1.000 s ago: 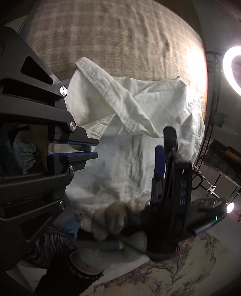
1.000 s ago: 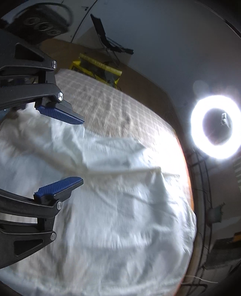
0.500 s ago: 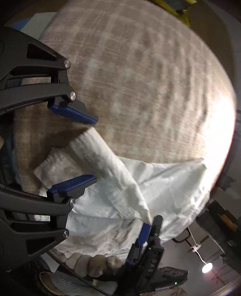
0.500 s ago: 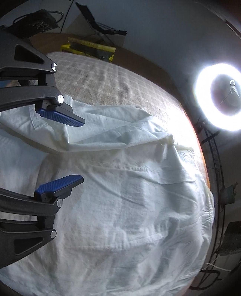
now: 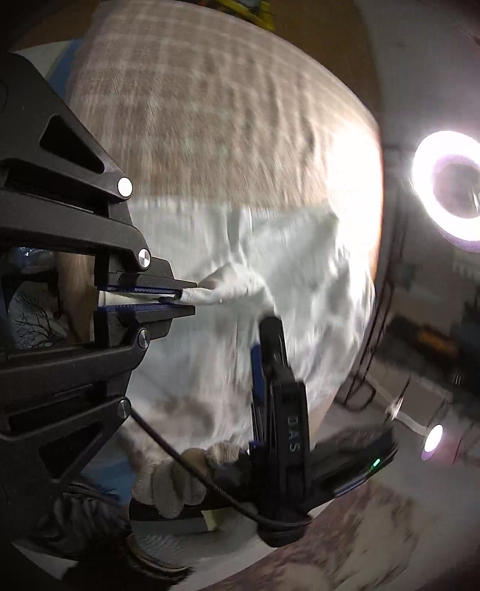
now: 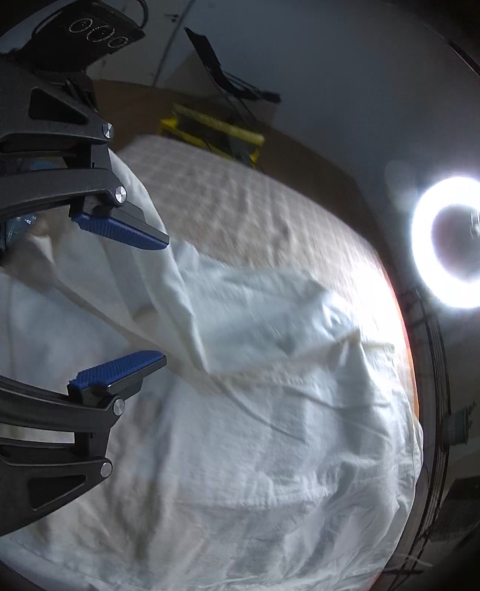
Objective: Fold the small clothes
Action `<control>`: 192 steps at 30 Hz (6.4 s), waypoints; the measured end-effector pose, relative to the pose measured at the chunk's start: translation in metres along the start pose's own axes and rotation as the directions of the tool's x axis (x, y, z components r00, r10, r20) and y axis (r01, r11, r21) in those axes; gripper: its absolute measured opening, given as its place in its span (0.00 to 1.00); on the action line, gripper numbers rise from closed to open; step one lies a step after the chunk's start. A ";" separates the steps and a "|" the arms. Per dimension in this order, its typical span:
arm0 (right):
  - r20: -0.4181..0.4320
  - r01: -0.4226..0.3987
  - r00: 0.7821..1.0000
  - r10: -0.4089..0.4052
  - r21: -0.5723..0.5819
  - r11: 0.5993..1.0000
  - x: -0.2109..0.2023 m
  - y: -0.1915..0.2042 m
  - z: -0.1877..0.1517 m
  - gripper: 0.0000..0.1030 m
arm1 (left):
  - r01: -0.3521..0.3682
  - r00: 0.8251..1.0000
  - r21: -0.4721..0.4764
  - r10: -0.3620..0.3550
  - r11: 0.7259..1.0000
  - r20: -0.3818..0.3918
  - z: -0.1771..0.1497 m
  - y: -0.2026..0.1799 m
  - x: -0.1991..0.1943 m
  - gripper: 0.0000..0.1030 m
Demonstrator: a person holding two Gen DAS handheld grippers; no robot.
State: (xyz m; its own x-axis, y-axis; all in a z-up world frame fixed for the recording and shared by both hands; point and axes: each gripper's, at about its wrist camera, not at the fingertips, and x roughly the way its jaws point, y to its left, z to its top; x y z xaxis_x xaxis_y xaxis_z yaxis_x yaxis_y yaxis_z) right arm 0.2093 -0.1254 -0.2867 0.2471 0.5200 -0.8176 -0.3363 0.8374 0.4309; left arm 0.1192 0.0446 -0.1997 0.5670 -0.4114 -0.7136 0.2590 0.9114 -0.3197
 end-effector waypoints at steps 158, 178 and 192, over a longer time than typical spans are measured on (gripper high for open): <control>-0.133 0.009 0.990 -0.042 -0.243 0.970 0.069 0.088 0.096 0.49 | 0.026 0.999 -0.237 -0.032 0.971 -0.021 -0.029 0.037 0.029 0.02; -0.007 0.141 0.989 -0.147 -0.243 0.960 0.090 0.041 0.102 0.00 | -0.055 0.998 -0.106 0.053 0.993 -0.015 -0.026 0.007 0.021 0.01; 0.193 -0.126 0.976 0.097 0.143 0.982 -0.019 -0.121 0.067 0.02 | -0.038 0.997 0.089 0.044 0.995 -0.062 -0.024 -0.080 0.054 0.01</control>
State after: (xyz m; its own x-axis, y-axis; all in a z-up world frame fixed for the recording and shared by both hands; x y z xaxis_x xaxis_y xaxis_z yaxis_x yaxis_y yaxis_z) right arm 0.3061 -0.2258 -0.2976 0.3843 0.6217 -0.6824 -0.2311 0.7805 0.5809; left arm 0.1105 -0.0501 -0.2279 0.5284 -0.3703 -0.7640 0.3057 0.9225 -0.2356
